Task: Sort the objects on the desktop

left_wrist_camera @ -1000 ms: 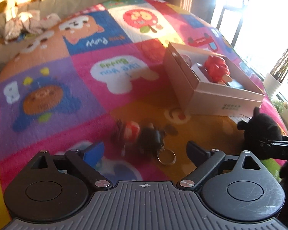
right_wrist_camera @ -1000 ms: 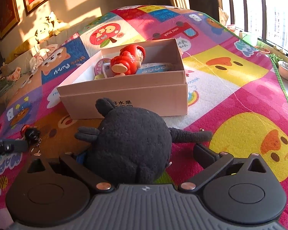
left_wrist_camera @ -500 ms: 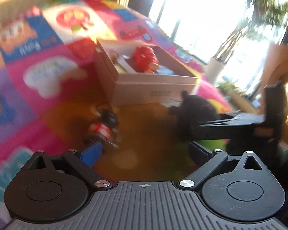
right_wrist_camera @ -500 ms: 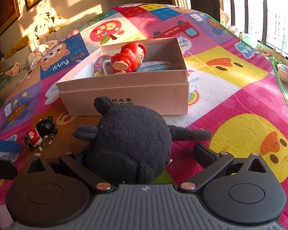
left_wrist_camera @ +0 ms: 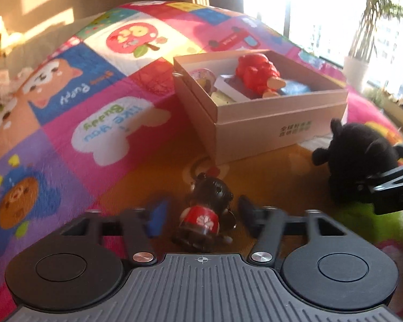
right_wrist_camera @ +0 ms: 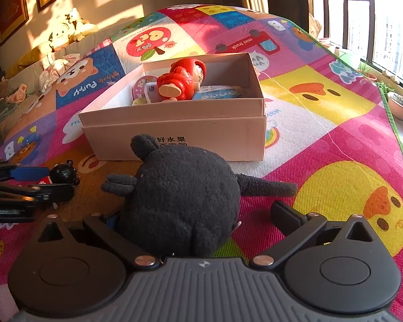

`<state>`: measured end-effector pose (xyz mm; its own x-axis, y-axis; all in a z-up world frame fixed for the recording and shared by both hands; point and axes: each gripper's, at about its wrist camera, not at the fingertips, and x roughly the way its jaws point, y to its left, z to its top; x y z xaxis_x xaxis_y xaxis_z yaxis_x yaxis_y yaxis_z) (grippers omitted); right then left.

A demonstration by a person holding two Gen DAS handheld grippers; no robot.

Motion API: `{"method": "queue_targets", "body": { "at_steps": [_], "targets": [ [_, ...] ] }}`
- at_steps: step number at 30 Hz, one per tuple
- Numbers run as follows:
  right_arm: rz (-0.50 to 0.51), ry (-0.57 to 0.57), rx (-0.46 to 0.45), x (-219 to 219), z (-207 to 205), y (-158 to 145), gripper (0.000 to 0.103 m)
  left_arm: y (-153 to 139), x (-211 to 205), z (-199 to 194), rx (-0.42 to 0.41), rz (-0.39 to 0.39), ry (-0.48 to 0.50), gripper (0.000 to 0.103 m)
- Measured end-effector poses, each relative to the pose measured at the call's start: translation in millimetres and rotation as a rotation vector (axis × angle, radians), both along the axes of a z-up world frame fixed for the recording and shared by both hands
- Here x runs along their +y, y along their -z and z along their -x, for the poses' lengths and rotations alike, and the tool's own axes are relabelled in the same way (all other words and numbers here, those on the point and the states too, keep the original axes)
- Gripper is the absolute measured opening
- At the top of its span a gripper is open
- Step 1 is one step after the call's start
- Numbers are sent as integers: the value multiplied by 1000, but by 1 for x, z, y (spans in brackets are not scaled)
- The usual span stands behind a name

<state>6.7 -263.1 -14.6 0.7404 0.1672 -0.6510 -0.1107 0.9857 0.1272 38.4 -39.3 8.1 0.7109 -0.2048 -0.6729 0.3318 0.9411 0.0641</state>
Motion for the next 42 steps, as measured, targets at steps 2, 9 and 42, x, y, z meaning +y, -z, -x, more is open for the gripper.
{"method": "queue_targets", "body": {
  "at_steps": [2, 9, 42],
  "targets": [
    [8, -5, -8, 1, 1, -1, 103, -1, -1, 2, -5, 3, -4, 40],
    [65, -36, -45, 7, 3, -11, 77, -19, 10, 25, 2, 54, 0, 37],
    [-30, -42, -35, -18, -182, -88, 70, -46, 33, -4, -89, 233, -136, 88]
  ]
}}
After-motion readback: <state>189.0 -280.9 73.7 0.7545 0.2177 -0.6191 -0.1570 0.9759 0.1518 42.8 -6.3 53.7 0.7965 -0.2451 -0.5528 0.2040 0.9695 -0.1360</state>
